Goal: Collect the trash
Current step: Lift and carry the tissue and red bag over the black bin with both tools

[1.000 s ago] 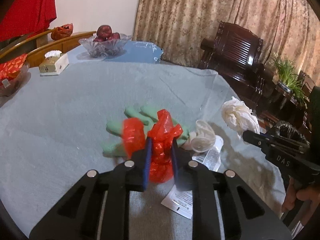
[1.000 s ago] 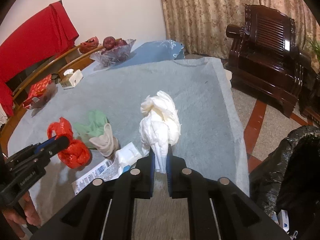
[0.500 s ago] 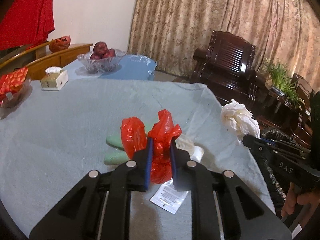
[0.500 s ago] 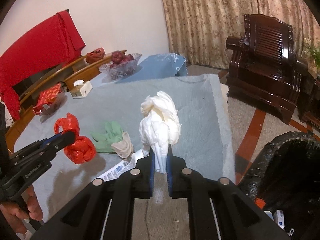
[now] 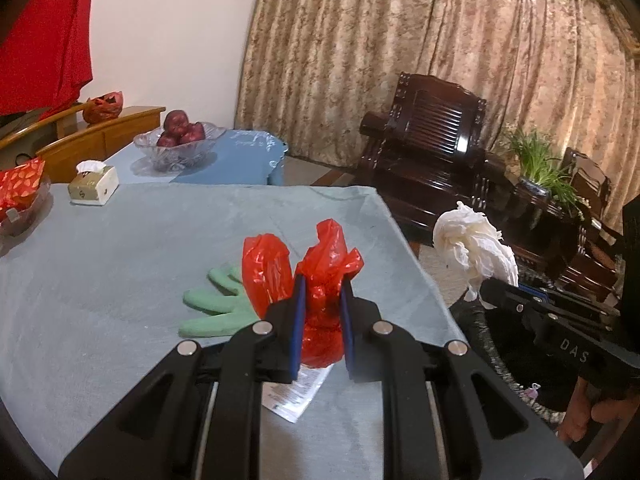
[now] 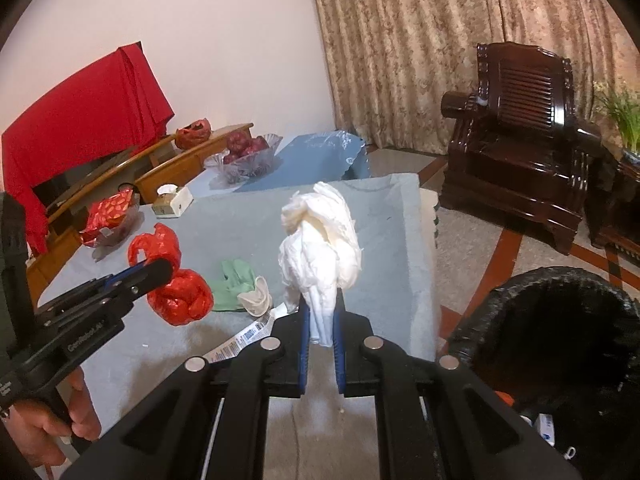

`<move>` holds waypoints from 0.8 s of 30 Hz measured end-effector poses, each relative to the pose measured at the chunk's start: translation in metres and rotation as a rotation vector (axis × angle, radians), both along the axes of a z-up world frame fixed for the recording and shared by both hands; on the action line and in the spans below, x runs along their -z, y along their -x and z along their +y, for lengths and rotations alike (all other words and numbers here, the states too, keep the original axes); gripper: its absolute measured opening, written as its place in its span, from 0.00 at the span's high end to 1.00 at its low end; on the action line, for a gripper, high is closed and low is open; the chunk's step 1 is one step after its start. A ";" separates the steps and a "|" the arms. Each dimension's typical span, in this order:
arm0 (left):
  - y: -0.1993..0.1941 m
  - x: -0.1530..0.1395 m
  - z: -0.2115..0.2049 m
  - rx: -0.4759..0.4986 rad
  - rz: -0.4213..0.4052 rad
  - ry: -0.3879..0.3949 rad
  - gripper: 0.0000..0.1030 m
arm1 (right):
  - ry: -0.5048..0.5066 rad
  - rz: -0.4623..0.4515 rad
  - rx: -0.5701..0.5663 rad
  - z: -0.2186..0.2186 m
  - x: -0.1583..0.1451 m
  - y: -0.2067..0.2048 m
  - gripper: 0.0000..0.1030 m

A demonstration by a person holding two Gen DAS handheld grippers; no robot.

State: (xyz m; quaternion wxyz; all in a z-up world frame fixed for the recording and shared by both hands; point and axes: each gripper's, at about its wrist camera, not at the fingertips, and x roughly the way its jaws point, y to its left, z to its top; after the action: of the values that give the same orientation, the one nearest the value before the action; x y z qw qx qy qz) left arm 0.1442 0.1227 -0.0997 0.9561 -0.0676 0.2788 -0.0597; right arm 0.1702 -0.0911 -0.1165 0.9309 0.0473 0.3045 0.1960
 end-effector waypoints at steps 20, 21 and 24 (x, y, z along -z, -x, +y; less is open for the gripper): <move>0.005 -0.009 -0.116 0.256 -0.028 0.036 0.85 | 0.015 -0.005 0.242 -0.121 -0.006 0.056 0.90; 0.005 -0.009 -0.124 0.274 -0.029 0.035 0.85 | 0.015 -0.004 0.257 -0.127 -0.006 0.057 0.90; 0.007 -0.005 -0.143 0.315 -0.027 0.033 0.85 | 0.015 -0.003 0.300 -0.146 -0.005 0.063 0.90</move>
State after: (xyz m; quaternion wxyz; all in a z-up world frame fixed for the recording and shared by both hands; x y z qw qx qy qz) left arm 0.1370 -0.0201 -0.0943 0.9374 -0.0378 0.2719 -0.2143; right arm 0.1071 -0.2369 -0.1114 0.9505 0.0850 0.2941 0.0524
